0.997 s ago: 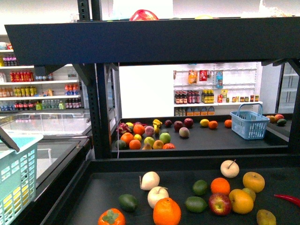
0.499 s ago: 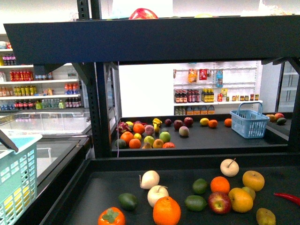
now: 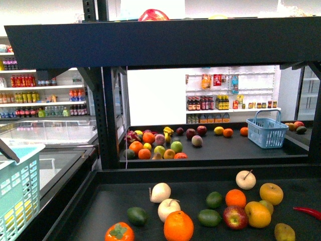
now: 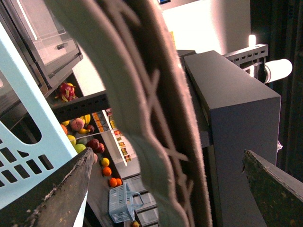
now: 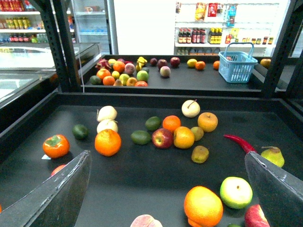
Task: Pick lemon from shelf
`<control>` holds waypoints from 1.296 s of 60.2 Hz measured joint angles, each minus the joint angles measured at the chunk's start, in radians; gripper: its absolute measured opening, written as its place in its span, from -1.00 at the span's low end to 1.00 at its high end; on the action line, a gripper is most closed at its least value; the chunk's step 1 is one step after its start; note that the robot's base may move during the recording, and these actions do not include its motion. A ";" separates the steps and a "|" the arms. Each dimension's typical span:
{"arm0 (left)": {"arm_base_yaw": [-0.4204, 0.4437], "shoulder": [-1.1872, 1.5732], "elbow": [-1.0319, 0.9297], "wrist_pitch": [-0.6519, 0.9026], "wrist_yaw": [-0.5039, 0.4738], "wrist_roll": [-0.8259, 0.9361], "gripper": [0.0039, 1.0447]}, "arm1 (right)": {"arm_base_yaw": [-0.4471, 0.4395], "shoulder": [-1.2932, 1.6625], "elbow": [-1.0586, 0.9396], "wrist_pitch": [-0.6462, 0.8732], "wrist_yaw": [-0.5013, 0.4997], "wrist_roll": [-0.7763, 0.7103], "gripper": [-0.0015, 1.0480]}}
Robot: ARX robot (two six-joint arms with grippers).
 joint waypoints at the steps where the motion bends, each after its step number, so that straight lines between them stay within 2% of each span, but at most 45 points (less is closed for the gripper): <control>1: 0.001 -0.005 -0.004 -0.001 0.000 0.000 0.85 | 0.000 0.000 0.000 0.000 0.000 0.000 0.86; 26: 0.030 -0.150 -0.118 -0.146 0.000 0.058 0.85 | 0.000 0.000 0.000 0.000 0.000 0.000 0.86; 33: 0.030 -0.238 -0.158 -0.249 -0.003 0.113 0.85 | 0.000 0.000 0.000 0.000 0.000 0.000 0.86; 38: 0.030 -0.331 -0.184 -0.401 -0.026 0.220 0.85 | 0.000 0.000 0.000 0.000 0.000 0.000 0.86; 52: 0.016 -0.647 -0.270 -0.914 -0.195 0.630 0.85 | 0.000 0.000 0.000 0.000 0.000 0.000 0.86; 62: -0.068 -0.936 -0.360 -1.121 -0.266 0.854 0.85 | 0.000 0.000 0.000 0.000 0.000 0.000 0.86; 65: -0.118 -1.051 -0.425 -1.064 -0.217 0.983 0.69 | 0.000 0.000 0.000 0.000 0.000 0.000 0.86; 72: -0.282 -1.304 -0.592 -1.041 -0.296 1.263 0.27 | 0.000 0.000 0.000 0.000 0.000 0.000 0.86; 78: -0.325 -1.393 -0.695 -1.011 -0.336 1.357 -0.10 | 0.000 0.000 0.000 0.000 0.000 0.000 0.86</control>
